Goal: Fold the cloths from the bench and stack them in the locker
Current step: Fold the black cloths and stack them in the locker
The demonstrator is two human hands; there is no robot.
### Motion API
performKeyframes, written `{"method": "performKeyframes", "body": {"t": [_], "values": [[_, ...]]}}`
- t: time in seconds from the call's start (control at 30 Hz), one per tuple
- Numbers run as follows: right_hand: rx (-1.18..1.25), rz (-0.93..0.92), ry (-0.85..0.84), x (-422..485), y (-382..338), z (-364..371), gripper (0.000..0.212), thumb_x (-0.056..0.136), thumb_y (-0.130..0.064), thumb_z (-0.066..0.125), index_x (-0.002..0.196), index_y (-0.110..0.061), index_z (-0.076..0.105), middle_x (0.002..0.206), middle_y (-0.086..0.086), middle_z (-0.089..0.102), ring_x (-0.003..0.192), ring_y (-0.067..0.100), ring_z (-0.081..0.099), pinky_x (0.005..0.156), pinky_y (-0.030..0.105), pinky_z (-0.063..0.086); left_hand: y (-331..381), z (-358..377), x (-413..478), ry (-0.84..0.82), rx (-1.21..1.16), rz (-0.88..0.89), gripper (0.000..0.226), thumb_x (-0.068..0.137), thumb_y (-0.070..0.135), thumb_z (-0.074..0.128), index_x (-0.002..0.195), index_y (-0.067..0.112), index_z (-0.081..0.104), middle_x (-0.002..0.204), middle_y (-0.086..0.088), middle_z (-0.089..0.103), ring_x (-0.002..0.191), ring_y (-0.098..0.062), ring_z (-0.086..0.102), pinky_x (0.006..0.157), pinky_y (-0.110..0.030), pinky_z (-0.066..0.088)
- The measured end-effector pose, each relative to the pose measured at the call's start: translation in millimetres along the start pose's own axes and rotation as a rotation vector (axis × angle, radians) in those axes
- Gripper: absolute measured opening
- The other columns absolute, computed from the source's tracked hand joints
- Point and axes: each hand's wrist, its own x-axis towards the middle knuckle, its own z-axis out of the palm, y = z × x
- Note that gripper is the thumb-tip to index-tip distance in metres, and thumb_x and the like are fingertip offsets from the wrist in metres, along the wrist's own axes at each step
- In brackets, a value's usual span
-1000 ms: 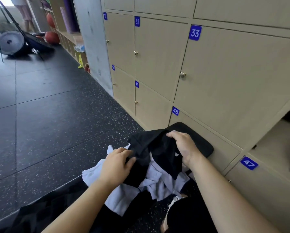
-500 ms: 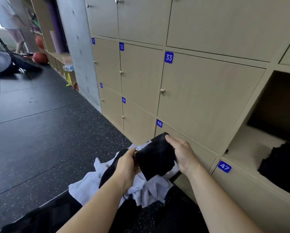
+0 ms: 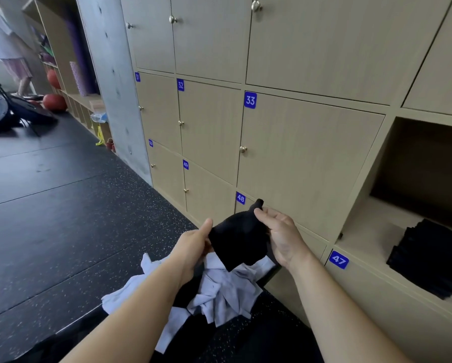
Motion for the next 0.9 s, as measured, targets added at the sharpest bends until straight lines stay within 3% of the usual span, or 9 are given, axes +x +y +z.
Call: {"method": "performKeyframes", "body": {"t": [0.1,0.17,0.27,0.37,0.5,0.63,0.73,0.8,0.9], "values": [[-0.037,-0.024,-0.027,-1,-1,-1,0.027,0.096,-0.009,0.055,0.074,-0.011,0.070,0.077,0.008,0.070,0.072,0.016,0.065,0.069,0.026,0.050,9,8,-4,-0.020,-0.166,0.093,0.024,0.099,0.018,0.056,0.082,0.005,0.067,0.063,-0.009,0.064,0.040,-0.012,0.056,0.039,-0.016,0.042],[-0.063,-0.071,-0.010,-2,-2,-1,0.025,0.095,-0.003,0.054,0.076,-0.009,0.069,0.071,0.003,0.071,0.067,0.011,0.066,0.063,0.019,0.051,11,6,1,0.067,-0.147,0.201,0.020,0.096,0.013,0.060,0.080,0.007,0.069,0.075,-0.015,0.069,0.059,-0.021,0.065,0.056,-0.027,0.055],[-0.137,-0.175,0.078,-1,-4,-1,0.025,0.093,0.006,0.052,0.074,-0.007,0.064,0.058,-0.008,0.067,0.052,-0.001,0.058,0.052,0.010,0.044,16,4,2,0.155,-0.036,0.376,0.010,0.094,0.006,0.061,0.093,0.006,0.071,0.088,-0.019,0.069,0.079,-0.025,0.063,0.080,-0.040,0.054],[-0.146,-0.208,0.108,0,-5,-1,0.021,0.092,0.004,0.055,0.080,-0.007,0.067,0.068,-0.001,0.071,0.062,0.005,0.064,0.061,0.016,0.049,20,5,1,0.135,0.014,0.440,0.012,0.093,0.001,0.059,0.097,0.005,0.070,0.088,-0.018,0.069,0.081,-0.022,0.062,0.079,-0.034,0.053],[-0.149,-0.217,0.139,0,-7,-1,0.016,0.090,-0.006,0.063,0.076,-0.010,0.070,0.073,0.003,0.072,0.068,0.012,0.065,0.067,0.024,0.051,21,2,2,0.109,0.079,0.469,0.012,0.089,0.021,0.067,0.085,0.010,0.073,0.088,-0.028,0.067,0.080,-0.025,0.061,0.086,-0.046,0.051],[-0.229,-0.241,0.228,4,-10,-3,0.016,0.078,-0.029,0.070,0.072,-0.014,0.071,0.082,0.013,0.069,0.080,0.022,0.063,0.080,0.040,0.052,25,2,2,0.152,0.015,0.488,0.013,0.091,0.013,0.065,0.084,0.008,0.074,0.101,-0.007,0.074,0.098,-0.017,0.067,0.095,-0.034,0.049],[-0.095,-0.223,0.238,3,-18,-4,0.012,0.088,-0.010,0.066,0.098,-0.007,0.072,0.107,0.009,0.070,0.097,0.011,0.066,0.087,0.022,0.052,32,2,0,0.118,-0.035,0.468,0.012,0.092,0.011,0.064,0.089,0.005,0.075,0.099,-0.004,0.076,0.096,-0.013,0.069,0.091,-0.029,0.048],[-0.092,-0.222,0.218,3,-24,-6,0.007,0.091,-0.004,0.061,0.089,0.000,0.067,0.088,0.005,0.069,0.074,0.001,0.064,0.068,0.010,0.049,37,2,0,0.104,-0.039,0.467,0.013,0.091,0.014,0.066,0.083,0.009,0.075,0.089,-0.007,0.075,0.083,-0.019,0.064,0.082,-0.032,0.046],[-0.110,-0.232,0.240,6,-26,-8,0.017,0.091,-0.008,0.062,0.076,-0.001,0.061,0.067,0.001,0.060,0.062,0.005,0.054,0.062,0.015,0.046,43,4,0,0.131,-0.056,0.468,0.008,0.087,0.016,0.072,0.086,0.008,0.076,0.085,-0.008,0.075,0.077,-0.018,0.064,0.080,-0.032,0.048]]}}
